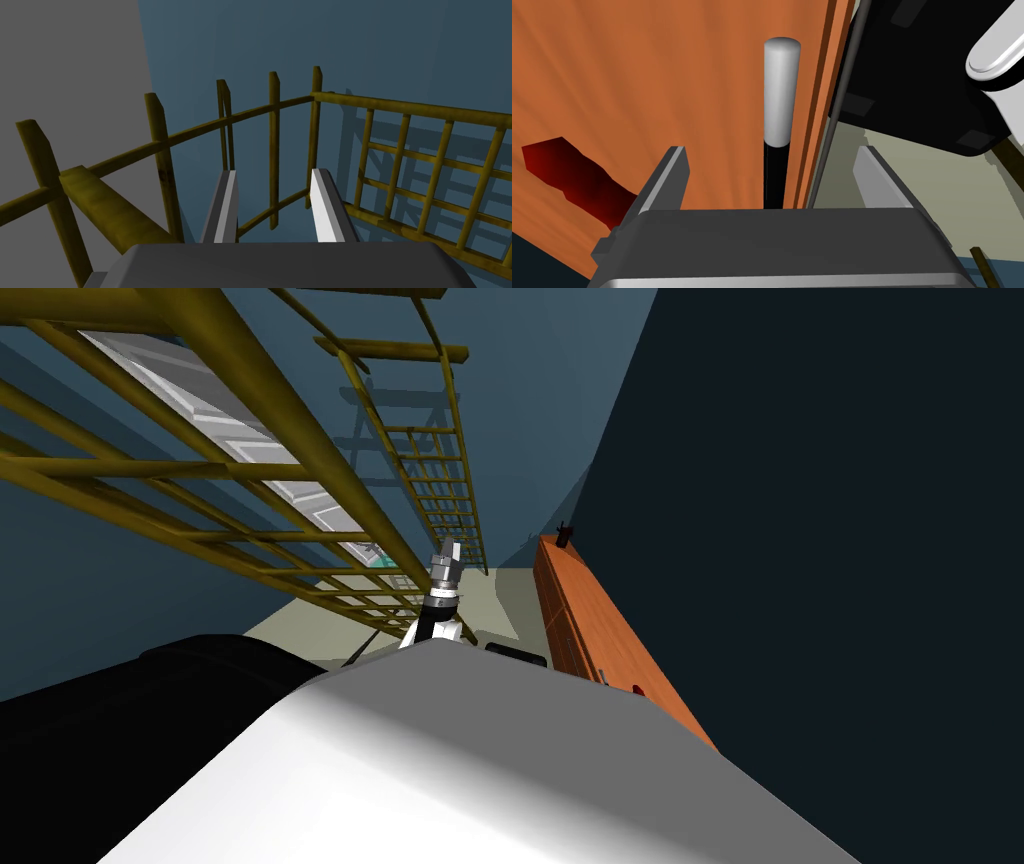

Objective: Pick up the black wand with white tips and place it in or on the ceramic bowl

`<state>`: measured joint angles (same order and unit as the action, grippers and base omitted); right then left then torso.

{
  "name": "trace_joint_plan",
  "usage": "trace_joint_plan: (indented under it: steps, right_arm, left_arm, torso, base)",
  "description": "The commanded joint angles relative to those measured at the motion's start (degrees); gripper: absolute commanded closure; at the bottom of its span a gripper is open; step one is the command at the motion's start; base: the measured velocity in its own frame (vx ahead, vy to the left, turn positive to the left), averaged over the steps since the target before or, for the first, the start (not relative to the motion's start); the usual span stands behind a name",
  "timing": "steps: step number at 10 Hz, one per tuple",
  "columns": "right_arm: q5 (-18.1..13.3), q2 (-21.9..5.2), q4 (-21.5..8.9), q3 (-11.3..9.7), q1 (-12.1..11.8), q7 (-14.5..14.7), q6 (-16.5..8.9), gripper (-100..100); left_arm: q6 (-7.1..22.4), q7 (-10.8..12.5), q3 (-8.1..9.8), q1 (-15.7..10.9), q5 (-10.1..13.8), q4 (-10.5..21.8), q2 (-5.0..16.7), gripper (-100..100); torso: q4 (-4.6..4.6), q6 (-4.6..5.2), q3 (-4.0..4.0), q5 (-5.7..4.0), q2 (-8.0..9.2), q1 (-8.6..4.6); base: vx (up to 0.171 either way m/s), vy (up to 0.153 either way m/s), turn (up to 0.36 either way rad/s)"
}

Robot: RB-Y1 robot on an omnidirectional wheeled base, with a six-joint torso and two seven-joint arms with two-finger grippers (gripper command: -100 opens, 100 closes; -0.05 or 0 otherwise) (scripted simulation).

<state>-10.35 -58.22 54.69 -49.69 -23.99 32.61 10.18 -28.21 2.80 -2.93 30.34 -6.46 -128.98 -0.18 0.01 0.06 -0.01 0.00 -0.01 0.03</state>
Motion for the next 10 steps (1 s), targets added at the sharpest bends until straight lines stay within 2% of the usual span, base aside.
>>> trace_joint_plan:
  steps: [1, 2, 3, 5, 6, 8, 9, 10]
  right_arm:
    - [-2.4, 0.8, -1.8, -0.3, 1.4, -2.9, 0.4, -100]
    - [-2.4, 0.8, -1.8, -0.3, 1.4, -4.1, 0.4, -100]
    - [-4.7, 1.5, -3.7, -0.6, 2.8, -5.7, 0.8, -100]
    - [-4.7, 1.5, -3.7, -0.6, 2.8, -8.2, 0.8, -100]
    - [-7.1, 2.3, -5.5, -0.9, 4.1, -10.3, 1.2, -100]
    - [-7.1, 2.3, -5.5, -0.9, 4.1, -12.3, 1.2, -100]
    - [-9.4, 3.0, -7.3, -1.2, 5.5, -14.6, 1.6, -100]
    - [-9.4, 3.0, -7.3, -1.2, 5.5, -16.1, 1.6, -100]
  left_arm:
    - [0.0, 0.0, 0.0, 0.0, 0.0, 0.0, 0.0, 0]
    - [0.0, 0.0, -0.01, 0.0, 0.0, 0.0, 0.0, 0]
    - [0.0, 0.0, 0.0, 0.0, 0.0, 0.0, 0.0, 0]
    - [0.0, 0.0, 0.0, 0.0, 0.0, 0.0, 0.0, 0]
    - [0.0, 0.0, 0.0, 0.0, 0.0, 0.0, 0.0, 0]
    - [0.0, 0.0, 0.0, 0.0, 0.0, 0.0, 0.0, 0]
    - [0.0, 0.0, 0.0, 0.0, 0.0, 0.0, 0.0, 0]
    - [0.0, 0.0, -0.01, 0.0, 0.0, 0.0, 0.0, 0]
  torso:
    - [0.0, 0.0, 0.0, 0.0, 0.0, 0.0]
    - [0.05, -0.07, 0.12, 0.0, 0.22, -0.01]
    - [0.07, 0.01, 0.19, 0.0, 0.33, -0.01]
    - [0.1, 0.02, 0.26, 0.01, 0.44, 0.02]
    - [0.07, 0.03, 0.18, 0.01, 0.29, 0.03]
    - [0.07, 0.02, 0.18, 0.01, 0.3, 0.02]
    - [0.05, 0.03, 0.14, 0.01, 0.23, 0.03]
    - [0.07, -0.04, 0.16, 0.01, 0.28, 0.05]
  base:
    - [-0.084, -0.013, 0.258]
    - [-0.1, -0.015, 0.118]
    - [-0.119, 0.002, 0.186]
    - [-0.087, -0.003, 0.04]
    - [-0.071, 0.003, 0.21]
    - [-0.065, -0.001, 0.057]
    - [-0.083, 0.009, 0.222]
    - [-0.088, 0.003, 0.12]
